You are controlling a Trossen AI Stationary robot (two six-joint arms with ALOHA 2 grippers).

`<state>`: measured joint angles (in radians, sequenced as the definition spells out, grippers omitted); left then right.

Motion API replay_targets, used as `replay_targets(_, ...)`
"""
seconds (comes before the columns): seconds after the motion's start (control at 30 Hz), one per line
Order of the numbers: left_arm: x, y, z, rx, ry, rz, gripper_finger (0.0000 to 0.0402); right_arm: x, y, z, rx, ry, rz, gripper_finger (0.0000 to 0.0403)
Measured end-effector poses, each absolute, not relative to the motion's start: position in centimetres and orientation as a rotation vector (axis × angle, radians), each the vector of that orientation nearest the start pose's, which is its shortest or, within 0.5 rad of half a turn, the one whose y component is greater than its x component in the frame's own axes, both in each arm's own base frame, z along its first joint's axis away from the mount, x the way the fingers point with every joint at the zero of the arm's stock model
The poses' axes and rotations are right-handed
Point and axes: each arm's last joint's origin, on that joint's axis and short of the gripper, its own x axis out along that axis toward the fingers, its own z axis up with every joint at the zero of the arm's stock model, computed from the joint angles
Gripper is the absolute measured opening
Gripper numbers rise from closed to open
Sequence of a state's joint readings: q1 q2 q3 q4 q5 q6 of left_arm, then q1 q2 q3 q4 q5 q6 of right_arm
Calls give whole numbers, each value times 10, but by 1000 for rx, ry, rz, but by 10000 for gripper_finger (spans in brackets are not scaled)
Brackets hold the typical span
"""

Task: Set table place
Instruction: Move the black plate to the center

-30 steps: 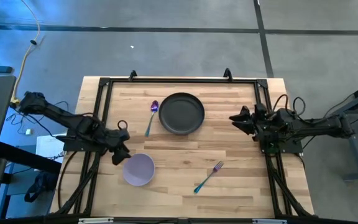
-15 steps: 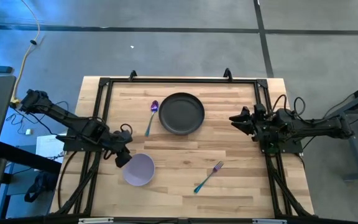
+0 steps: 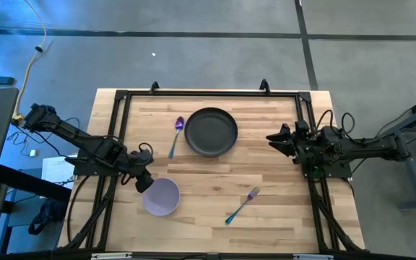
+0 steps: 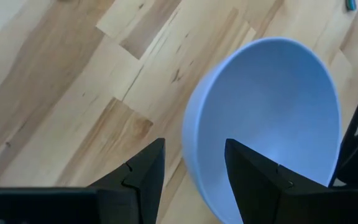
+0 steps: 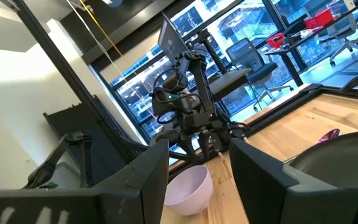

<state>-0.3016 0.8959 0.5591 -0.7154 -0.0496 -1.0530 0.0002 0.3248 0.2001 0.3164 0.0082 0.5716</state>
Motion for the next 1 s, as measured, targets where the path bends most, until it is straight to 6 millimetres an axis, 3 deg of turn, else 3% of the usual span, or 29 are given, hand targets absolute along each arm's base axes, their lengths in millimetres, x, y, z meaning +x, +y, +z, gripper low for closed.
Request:
replay_targets(0.33,146,-45,201,-784,1062,337,156,115,0,235,575,-192,38,162)
replay_targets(0.63,151,-46,219,-762,1024,292,156,116,-1,234,593,-187,14,162)
replay_targets(0.83,150,-45,221,-748,1015,311,156,119,-3,216,741,-36,-112,162)
replay_targets(1.0,150,-45,221,-742,1008,320,156,123,-2,215,740,-26,-116,162)
